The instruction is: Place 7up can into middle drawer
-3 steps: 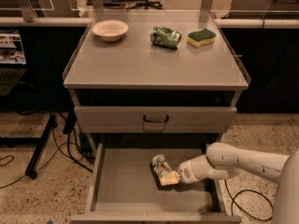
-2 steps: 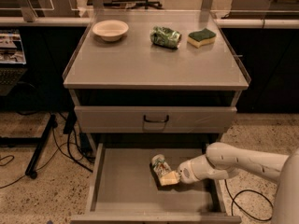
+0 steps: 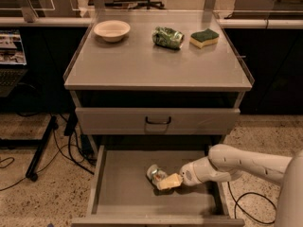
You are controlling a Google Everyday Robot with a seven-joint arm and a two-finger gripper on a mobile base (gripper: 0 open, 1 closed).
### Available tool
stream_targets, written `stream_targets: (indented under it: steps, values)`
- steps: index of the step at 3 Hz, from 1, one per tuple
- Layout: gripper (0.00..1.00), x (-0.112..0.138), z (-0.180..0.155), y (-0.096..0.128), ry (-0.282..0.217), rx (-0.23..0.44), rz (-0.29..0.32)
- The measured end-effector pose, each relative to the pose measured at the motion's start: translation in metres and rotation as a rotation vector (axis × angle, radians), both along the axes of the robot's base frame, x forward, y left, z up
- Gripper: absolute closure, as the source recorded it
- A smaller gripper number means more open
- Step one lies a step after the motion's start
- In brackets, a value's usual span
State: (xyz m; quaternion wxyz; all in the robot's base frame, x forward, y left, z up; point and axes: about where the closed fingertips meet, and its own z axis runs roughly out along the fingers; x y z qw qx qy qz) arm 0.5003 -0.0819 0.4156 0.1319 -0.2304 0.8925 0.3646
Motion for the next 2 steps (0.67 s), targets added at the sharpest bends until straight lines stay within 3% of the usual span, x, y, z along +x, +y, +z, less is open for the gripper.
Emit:
stream_targets:
  steps: [2]
  values:
    - [0.0,0.0,0.0,0.0001,0.0,0.0,0.0]
